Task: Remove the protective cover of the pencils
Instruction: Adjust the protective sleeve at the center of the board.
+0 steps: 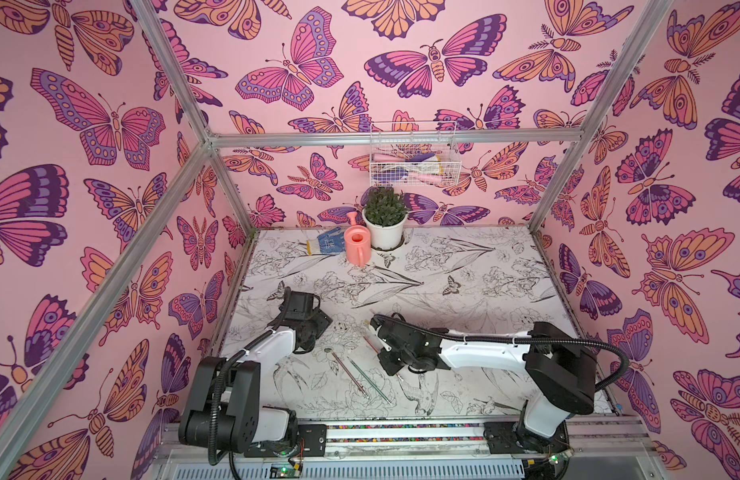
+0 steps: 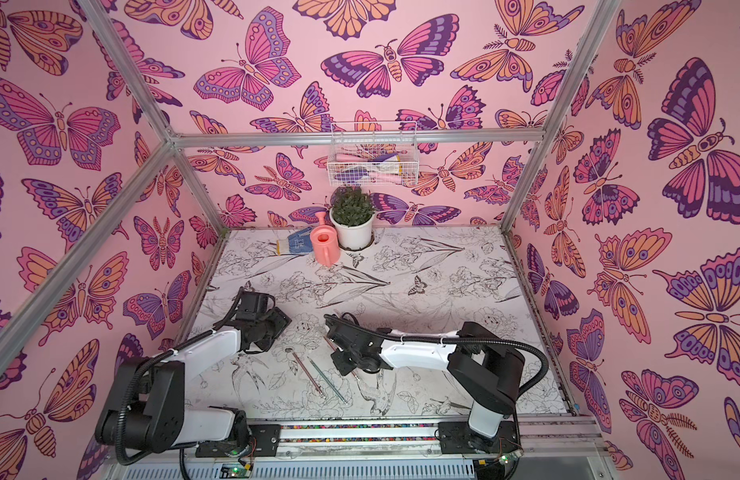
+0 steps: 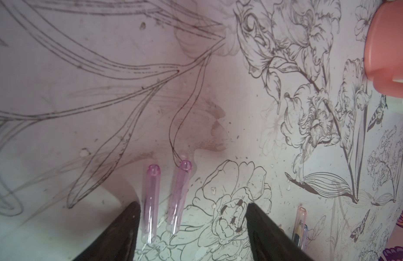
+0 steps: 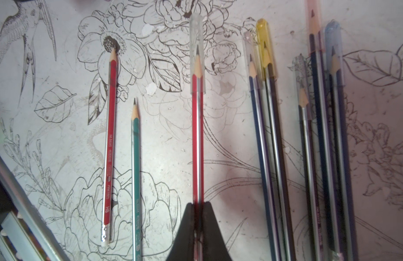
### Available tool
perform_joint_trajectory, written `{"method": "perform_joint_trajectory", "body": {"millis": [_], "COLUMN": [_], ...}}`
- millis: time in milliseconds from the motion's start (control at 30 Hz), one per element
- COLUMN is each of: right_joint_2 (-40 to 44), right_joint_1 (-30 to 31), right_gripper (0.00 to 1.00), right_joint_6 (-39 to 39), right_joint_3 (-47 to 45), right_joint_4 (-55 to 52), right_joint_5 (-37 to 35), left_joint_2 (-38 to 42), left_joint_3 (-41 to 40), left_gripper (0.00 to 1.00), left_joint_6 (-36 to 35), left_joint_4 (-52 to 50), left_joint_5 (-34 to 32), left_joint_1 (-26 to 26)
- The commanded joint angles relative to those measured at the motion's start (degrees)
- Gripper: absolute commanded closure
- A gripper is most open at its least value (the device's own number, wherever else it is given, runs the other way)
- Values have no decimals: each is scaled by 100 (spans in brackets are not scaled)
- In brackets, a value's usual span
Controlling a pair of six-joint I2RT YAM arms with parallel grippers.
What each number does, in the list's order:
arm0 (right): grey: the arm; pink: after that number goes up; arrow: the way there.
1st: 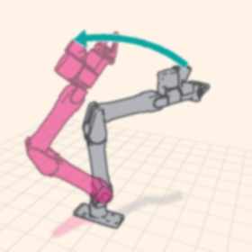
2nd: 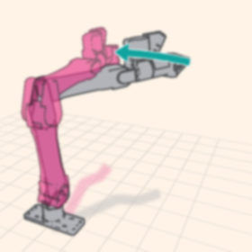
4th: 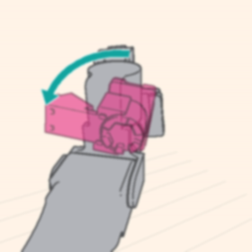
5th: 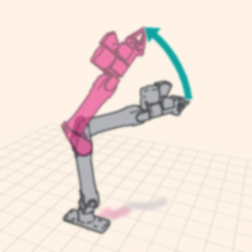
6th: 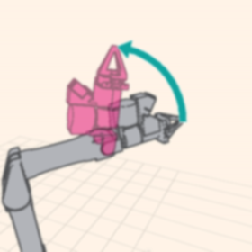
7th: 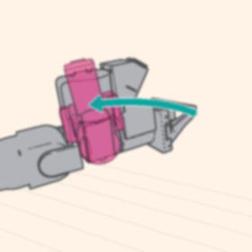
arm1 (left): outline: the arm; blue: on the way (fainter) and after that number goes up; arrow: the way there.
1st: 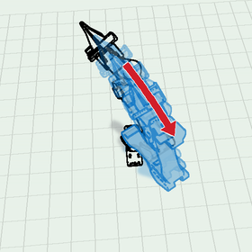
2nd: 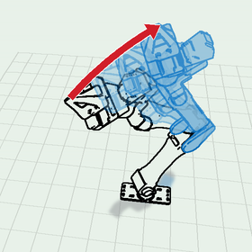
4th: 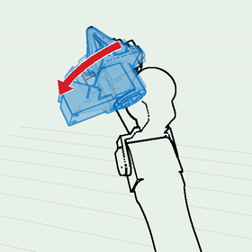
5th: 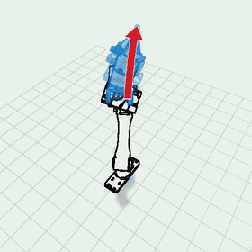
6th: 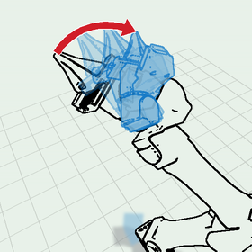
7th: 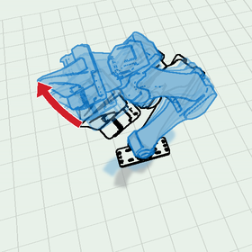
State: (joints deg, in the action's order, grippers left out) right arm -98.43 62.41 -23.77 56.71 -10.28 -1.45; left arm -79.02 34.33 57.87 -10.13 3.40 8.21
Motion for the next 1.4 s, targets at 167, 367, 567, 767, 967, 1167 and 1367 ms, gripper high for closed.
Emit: {"method": "perform_joint_trajectory", "body": {"millis": [167, 367, 567, 767, 967, 1167, 1367], "right_joint_2": [103, 96, 100, 112, 150, 370, 689], "right_joint_1": [54, 61, 69, 87, 94, 180, 227], "right_gripper": [92, 92, 92, 92, 92, 93, 93], "right_joint_6": [-20, -21, -19, -5, 5, 44, 25], "right_joint_3": [-28, -46, -37, -11, 9, -54, -193], "right_joint_4": [-9, 0, 0, -9, -35, -10, 146], "right_joint_5": [-3, -4, 13, 23, 22, 1, 48], "left_joint_2": [-173, -343, -450, -403, -353, 135, 1178], "left_joint_3": [137, 247, 312, 294, 319, 433, 267], "left_gripper": [24, 24, 25, 25, 25, 23, 22], "left_joint_6": [-120, -151, -145, -153, -162, -288, -312], "left_joint_4": [-76, -77, -77, -77, -100, -375, -462], "left_joint_5": [-110, -76, -66, -89, -59, -173, -94], "left_joint_1": [42, 66, 92, 93, 96, 85, 96]}}
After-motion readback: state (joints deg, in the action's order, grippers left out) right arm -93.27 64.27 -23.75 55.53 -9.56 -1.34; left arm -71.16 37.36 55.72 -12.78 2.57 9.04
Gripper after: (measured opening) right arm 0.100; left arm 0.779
